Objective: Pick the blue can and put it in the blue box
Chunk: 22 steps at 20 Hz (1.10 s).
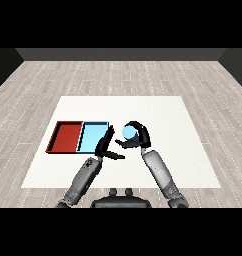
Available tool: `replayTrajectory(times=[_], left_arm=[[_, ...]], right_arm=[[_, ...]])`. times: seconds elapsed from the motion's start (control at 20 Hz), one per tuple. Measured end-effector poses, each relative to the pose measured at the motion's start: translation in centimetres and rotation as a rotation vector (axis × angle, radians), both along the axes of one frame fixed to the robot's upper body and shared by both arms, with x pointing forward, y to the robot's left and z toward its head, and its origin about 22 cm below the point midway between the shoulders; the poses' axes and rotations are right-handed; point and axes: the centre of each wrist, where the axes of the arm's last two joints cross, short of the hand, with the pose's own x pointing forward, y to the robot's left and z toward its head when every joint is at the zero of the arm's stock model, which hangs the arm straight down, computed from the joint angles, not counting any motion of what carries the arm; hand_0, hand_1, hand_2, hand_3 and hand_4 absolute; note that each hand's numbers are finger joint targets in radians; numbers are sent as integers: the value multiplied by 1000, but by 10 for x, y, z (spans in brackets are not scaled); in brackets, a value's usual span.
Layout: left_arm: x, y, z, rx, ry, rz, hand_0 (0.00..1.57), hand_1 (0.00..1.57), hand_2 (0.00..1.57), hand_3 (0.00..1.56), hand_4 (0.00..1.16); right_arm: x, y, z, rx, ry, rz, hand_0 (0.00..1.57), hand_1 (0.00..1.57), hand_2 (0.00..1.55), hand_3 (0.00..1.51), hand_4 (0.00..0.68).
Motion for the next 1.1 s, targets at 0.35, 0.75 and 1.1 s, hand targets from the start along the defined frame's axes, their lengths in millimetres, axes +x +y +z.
replayTrajectory(times=[0.35,0.75,1.1], left_arm=[[3,-12,-5,-5,21,3,0,0,0,0,0],[2,-12,-15,-1,16,-4,0,0,0,0,0],[3,-19,-7,-17,12,-15,0,0,0,0,0]], right_arm=[[4,6,-2,17,-8,24,1469,1469,1457,1394,611],[-4,21,-3,4,-14,63,1463,1463,1458,1407,620],[-1,33,-2,43,-5,77,1451,1451,1454,1383,608]])
